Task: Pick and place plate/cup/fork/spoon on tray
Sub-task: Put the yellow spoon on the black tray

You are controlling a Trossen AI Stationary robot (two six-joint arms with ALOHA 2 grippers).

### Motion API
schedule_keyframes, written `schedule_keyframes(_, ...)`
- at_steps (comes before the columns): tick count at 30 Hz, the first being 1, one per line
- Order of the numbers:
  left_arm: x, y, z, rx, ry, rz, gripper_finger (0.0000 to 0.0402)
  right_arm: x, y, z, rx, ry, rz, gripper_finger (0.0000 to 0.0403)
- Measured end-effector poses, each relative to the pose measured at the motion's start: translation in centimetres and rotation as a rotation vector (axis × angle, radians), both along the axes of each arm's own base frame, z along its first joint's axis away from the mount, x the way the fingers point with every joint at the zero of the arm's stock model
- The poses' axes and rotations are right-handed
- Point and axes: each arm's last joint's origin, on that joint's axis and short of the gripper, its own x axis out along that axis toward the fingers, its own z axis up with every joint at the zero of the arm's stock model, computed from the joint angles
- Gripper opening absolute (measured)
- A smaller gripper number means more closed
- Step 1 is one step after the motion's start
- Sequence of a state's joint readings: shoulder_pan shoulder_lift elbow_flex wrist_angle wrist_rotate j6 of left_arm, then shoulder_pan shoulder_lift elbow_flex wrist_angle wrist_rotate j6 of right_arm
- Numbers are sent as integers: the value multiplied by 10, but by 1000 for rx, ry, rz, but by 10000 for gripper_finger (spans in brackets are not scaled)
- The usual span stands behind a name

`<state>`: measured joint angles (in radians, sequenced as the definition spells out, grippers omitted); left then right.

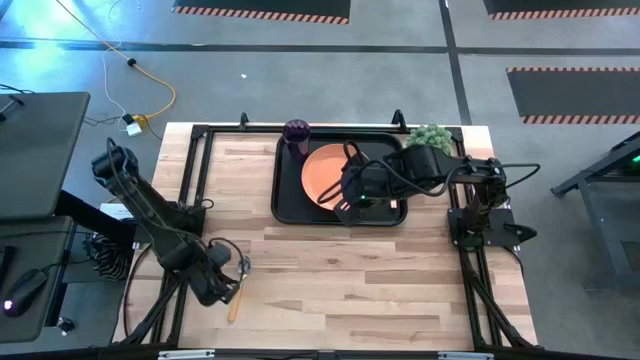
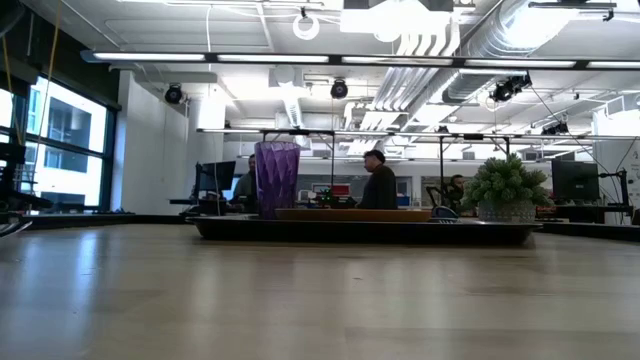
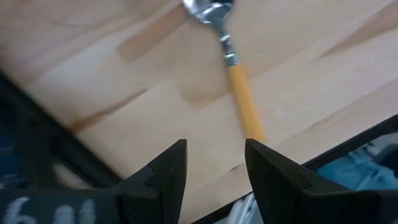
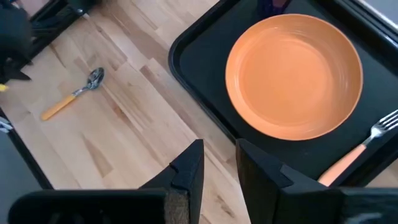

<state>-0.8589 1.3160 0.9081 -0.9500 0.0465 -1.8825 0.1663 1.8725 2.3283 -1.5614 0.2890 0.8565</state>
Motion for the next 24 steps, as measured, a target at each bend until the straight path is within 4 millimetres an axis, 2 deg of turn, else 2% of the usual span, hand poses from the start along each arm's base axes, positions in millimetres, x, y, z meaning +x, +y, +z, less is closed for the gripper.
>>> schedule_keyframes(7,12,-11,-20,62,-6,87,154,0,2,0,1,-3,5,85)
schedule_keyframes(24,29,-28,-50,69,-2,258,154,0,2,0,-6,0,18,85)
